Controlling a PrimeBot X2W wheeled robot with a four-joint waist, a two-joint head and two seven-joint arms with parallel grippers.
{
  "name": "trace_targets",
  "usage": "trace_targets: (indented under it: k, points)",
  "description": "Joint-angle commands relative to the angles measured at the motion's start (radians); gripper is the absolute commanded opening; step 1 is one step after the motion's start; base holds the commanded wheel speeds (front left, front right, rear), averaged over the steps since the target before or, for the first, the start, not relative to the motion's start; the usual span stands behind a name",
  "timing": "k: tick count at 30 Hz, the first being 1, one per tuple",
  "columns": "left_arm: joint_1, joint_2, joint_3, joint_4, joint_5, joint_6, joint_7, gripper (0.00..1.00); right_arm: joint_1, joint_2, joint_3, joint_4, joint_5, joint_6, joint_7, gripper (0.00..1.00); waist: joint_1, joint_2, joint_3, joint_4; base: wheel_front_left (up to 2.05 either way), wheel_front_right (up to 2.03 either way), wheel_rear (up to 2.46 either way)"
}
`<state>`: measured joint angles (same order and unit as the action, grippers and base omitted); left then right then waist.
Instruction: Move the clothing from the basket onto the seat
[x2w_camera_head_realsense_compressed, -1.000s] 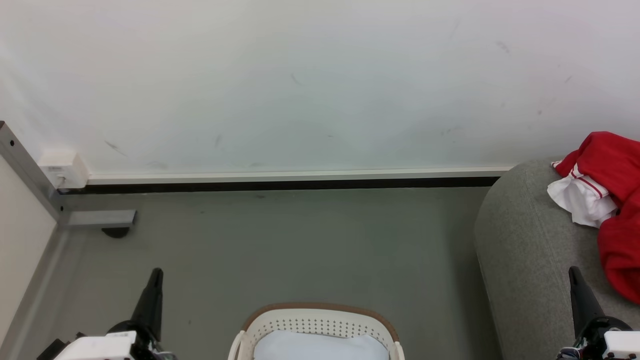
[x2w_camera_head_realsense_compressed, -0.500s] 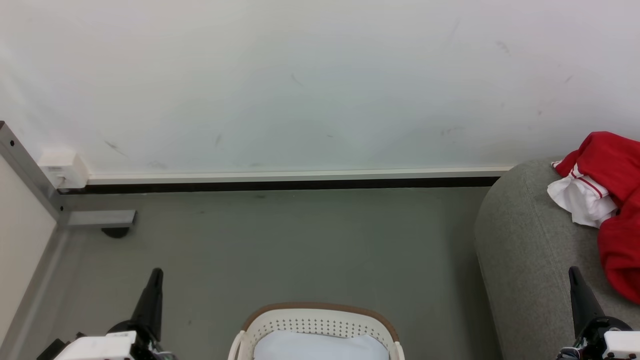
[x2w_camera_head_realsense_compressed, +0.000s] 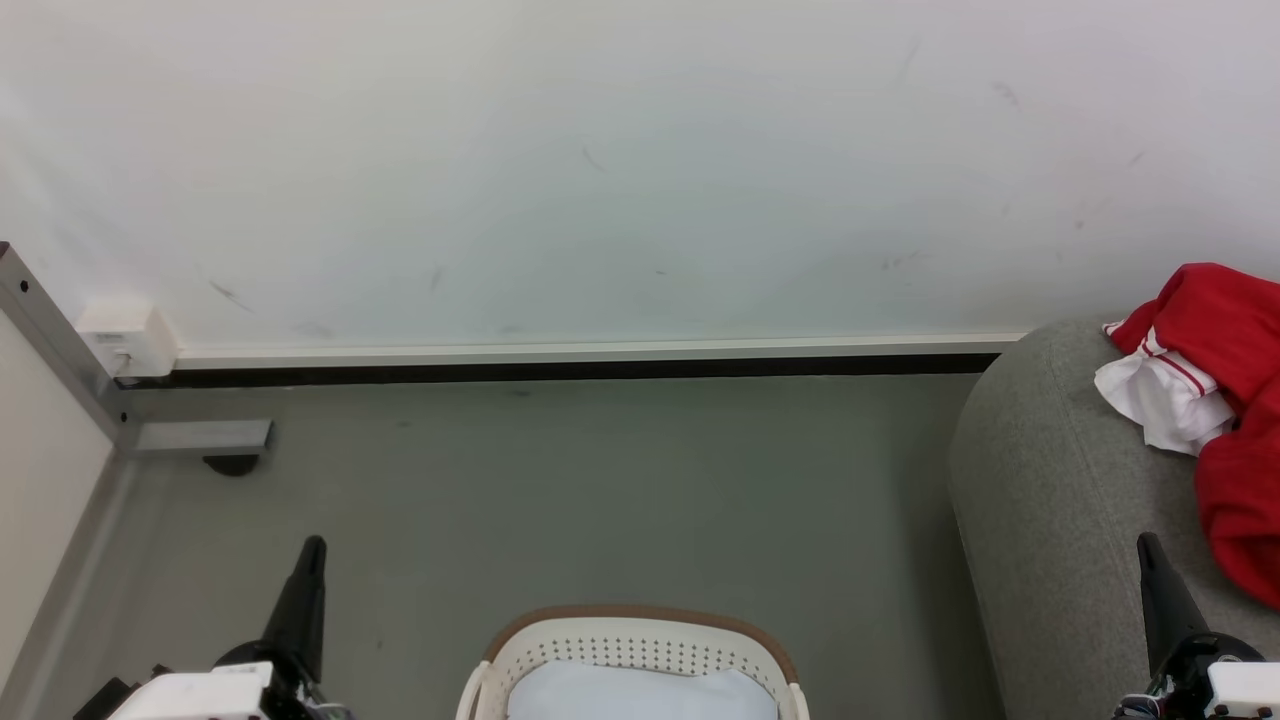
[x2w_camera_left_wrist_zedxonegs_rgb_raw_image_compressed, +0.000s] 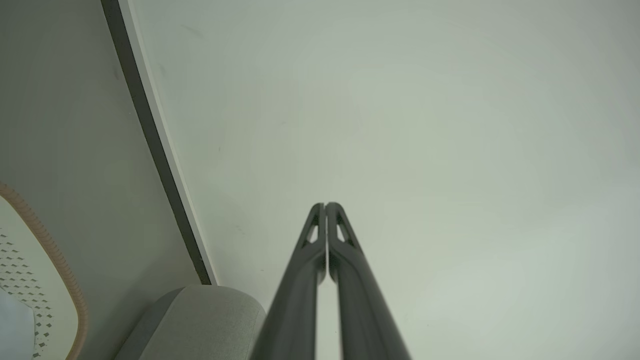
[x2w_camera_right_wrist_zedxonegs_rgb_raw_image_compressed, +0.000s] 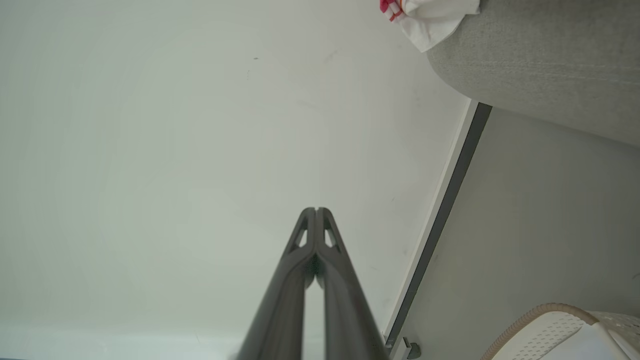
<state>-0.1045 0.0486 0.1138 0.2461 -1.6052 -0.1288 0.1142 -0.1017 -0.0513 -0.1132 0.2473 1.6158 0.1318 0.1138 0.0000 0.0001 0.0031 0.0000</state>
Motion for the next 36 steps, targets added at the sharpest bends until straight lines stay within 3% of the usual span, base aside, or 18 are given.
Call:
trace_targets:
  k: [1,36]
  points:
    - [-0.009,0.003,0.002,-0.001,-0.014,-0.004,0.003,0.00,-0.012,0.001,-0.004,-0.005,-0.006,-0.002,0.004,0.00,0.0000,-0.0001,0.000,0.000,0.00,0.00,0.00]
    - [-0.009,0.003,0.002,-0.001,-0.014,-0.004,0.003,0.00,-0.012,0.001,-0.005,-0.005,-0.006,-0.002,0.004,0.00,0.0000,-0.0001,0.000,0.000,0.00,0.00,0.00]
